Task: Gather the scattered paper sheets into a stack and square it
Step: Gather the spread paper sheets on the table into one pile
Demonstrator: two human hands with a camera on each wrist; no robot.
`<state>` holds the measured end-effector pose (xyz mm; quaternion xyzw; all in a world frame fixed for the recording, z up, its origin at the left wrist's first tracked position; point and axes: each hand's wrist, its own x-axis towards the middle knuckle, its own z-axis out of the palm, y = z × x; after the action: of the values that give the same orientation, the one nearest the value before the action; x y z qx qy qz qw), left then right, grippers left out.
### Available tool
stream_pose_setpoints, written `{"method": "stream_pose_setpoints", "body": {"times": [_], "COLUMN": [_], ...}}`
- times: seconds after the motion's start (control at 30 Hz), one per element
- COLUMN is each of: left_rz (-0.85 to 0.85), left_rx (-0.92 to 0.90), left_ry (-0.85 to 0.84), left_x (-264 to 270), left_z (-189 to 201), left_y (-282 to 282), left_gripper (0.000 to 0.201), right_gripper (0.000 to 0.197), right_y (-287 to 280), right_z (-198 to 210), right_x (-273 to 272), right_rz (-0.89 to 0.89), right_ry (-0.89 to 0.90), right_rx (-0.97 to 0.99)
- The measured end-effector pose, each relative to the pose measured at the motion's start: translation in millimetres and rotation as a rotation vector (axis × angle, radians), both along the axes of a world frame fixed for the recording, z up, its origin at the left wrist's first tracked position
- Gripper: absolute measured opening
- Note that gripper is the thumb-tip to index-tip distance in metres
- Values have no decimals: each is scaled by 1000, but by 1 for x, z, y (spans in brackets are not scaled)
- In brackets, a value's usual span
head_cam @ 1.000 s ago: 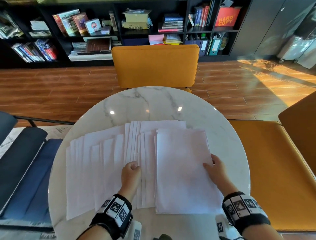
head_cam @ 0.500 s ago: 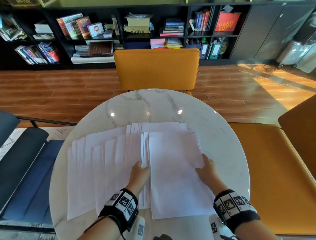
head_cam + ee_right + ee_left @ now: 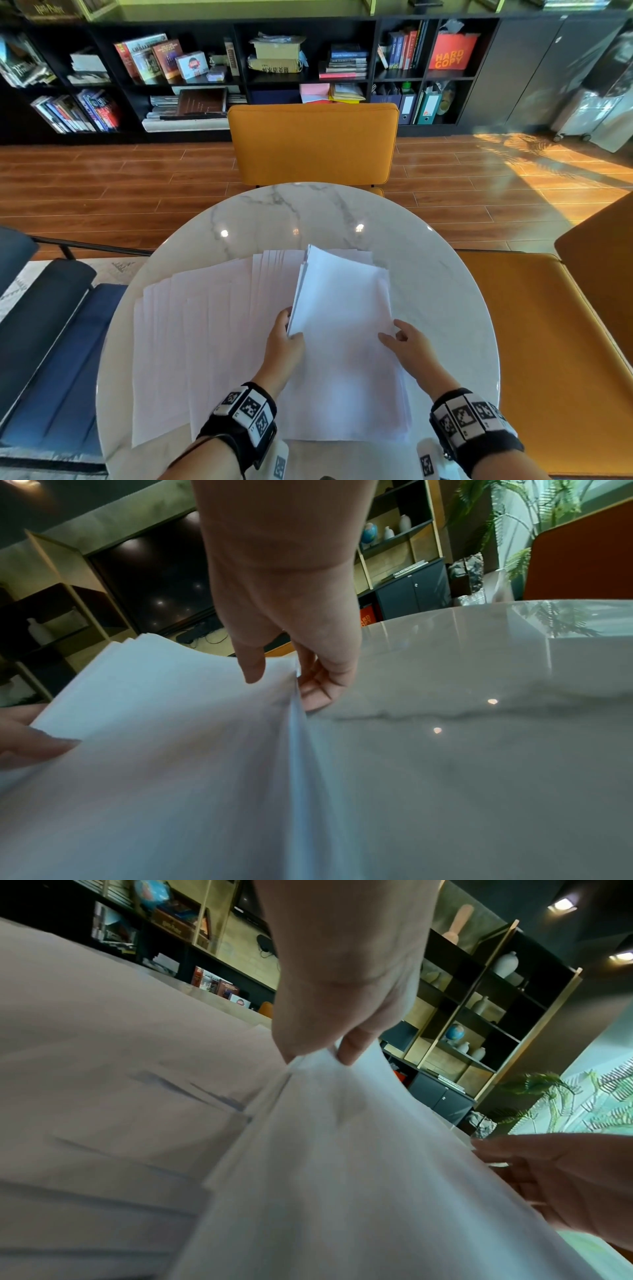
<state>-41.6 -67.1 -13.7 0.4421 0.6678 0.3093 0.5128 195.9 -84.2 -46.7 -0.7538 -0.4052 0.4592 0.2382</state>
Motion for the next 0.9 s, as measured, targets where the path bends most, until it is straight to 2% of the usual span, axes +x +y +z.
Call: {"method": "stream_pose_setpoints", "body": {"times": [0.13, 0.33, 0.47, 0.57, 0.63, 0.73, 0.83, 0.9], "left_rz": [22, -32, -51, -15, 37, 98, 94, 79], "left_rx": [19, -20, -77, -68, -51, 6, -20, -80], "left_ry": [-99, -90, -9, 35, 63, 153, 241, 292], "left_x": [-2, -2, -8, -19, -27, -33, -35, -34], "left_z": [8, 8, 1, -3, -6, -9, -14, -13], "left_y": [5, 14, 23, 30, 37, 48, 57, 63], "left_gripper": [37, 31, 33, 23, 30, 21, 24, 9], "right_gripper": [30, 42, 47, 51, 55, 63, 62, 59], "right_y": [-4, -7, 0, 7, 11, 17, 19, 20], "right_z": [-1, 3, 0, -5, -6, -6, -4, -1], "right_x": [2, -2, -5, -4, -2, -2, -6, -10], "right_rz": [-126, -234, -264, -292, -297, -271, -203, -169], "right_ry": [137, 285, 226, 164, 106, 7, -112, -162], "right_rx": [61, 109, 117, 93, 62, 36, 30, 5]}}
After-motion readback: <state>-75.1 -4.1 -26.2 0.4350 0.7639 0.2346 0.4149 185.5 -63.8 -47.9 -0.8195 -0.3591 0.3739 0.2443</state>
